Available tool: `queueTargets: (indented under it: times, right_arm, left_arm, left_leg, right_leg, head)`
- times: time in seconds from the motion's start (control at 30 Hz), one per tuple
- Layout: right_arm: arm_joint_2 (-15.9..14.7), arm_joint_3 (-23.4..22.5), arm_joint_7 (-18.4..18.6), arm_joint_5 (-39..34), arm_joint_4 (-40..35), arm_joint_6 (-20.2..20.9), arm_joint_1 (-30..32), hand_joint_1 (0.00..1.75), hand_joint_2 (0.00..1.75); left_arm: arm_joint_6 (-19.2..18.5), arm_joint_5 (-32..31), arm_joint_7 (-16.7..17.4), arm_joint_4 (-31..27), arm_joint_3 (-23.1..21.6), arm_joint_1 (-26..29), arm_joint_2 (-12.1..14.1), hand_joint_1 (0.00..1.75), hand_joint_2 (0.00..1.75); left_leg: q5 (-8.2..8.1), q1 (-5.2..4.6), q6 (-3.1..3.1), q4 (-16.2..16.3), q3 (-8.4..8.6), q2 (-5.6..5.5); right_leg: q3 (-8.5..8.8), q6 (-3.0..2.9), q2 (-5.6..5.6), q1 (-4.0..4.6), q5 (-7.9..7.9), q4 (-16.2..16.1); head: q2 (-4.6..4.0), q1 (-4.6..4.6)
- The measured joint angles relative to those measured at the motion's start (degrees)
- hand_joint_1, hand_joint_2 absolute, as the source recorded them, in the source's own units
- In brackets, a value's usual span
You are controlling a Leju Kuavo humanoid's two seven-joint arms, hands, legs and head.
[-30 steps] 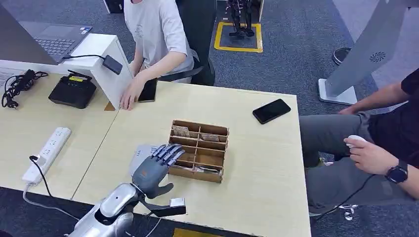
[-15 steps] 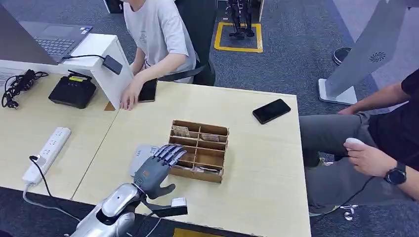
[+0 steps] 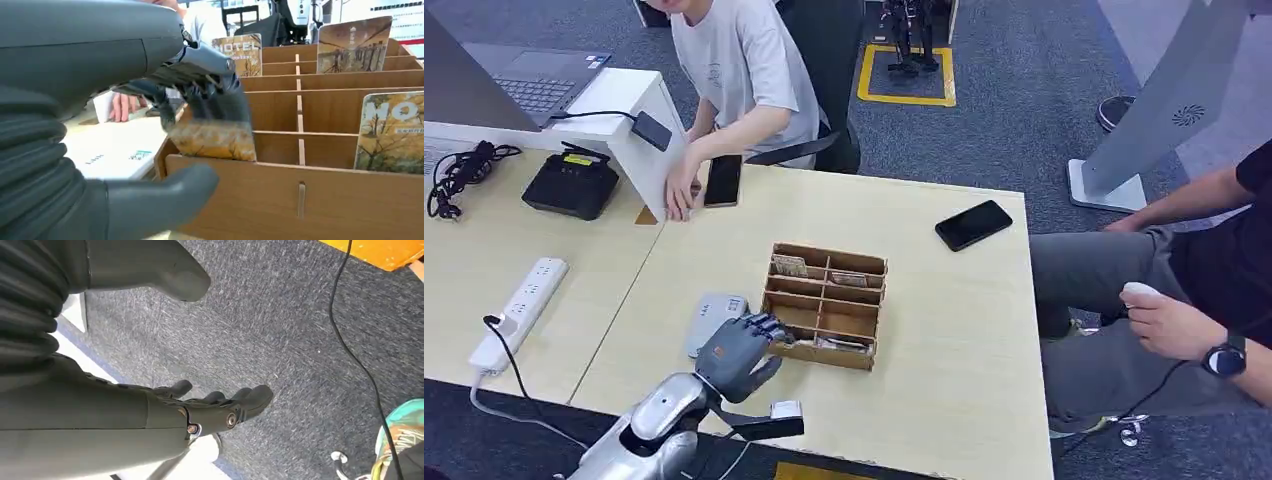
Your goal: Pass the card to the sensor for recognition and then transmit it.
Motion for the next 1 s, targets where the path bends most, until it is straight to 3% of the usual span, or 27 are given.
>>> queueTargets:
  times: [0.7, 0.87, 1.0]
  right_arm:
    - [0.63, 0.13, -2.3, -2.03, -0.2, 0.11, -1.45, 0.0, 1.75]
    - [0.66, 0.15, -2.12, -2.51, -0.28, 0.09, -1.39, 0.0, 1.75]
    - [0.63, 0.18, -1.86, -2.86, -0.26, 0.11, -1.07, 0.0, 1.75]
  left_arm:
    - [-0.11, 2.04, -1.2, 0.24, 1.4, 0.05, -0.35, 1.75, 1.75]
    - [-3.64, 15.21, -6.96, -2.06, 3.6, -0.45, 1.31, 1.75, 1.75]
    - [-11.93, 29.65, -9.71, -10.51, 9.18, -7.55, 6.98, 1.75, 1.75]
  left_leg:
    - [0.0, 0.0, 0.0, 0.0, 0.01, -0.01]
    - [0.06, 0.04, -0.05, 0.0, 0.01, 0.02]
    - [0.21, 0.14, -0.21, 0.02, -0.07, -0.14]
  right_leg:
    - [0.01, 0.0, 0.0, 0.0, 0.0, 0.0]
    - [-0.07, -0.02, 0.02, 0.02, 0.01, 0.01]
    - [-0.09, -0.1, -0.05, 0.11, 0.07, 0.04]
  head:
    - [0.0, 0.0]
    - [0.0, 0.0]
    - [0.0, -0.02]
